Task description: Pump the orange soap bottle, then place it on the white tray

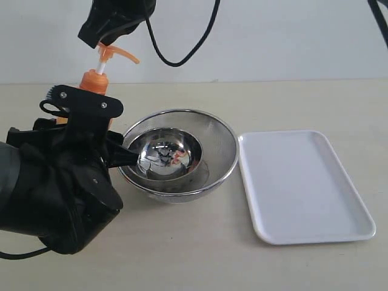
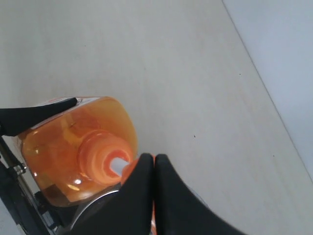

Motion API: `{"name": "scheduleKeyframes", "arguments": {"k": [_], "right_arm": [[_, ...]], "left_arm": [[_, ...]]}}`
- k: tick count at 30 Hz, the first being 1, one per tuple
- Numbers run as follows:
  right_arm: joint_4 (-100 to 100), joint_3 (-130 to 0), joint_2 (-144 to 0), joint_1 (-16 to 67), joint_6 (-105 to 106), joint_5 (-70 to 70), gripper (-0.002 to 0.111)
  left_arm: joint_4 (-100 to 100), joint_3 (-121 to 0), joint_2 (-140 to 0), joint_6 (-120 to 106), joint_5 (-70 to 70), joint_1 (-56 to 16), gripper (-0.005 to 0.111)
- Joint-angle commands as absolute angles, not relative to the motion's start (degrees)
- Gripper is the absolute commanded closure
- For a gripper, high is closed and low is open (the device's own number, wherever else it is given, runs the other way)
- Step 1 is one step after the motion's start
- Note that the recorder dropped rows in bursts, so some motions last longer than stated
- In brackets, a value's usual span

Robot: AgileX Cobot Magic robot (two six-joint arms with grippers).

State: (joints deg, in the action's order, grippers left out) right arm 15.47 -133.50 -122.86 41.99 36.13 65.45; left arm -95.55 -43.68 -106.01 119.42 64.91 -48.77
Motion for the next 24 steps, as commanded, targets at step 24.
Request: {"name": "scheduleKeyframes", "arguments": {"k": [24], "right_arm": [[17.20, -132.64, -126.41, 43.19, 35.75, 69.96, 0.109]], "left_arm": [[-99.95, -44.06, -105.41, 120.39, 67.69, -49.12, 0.102]]}}
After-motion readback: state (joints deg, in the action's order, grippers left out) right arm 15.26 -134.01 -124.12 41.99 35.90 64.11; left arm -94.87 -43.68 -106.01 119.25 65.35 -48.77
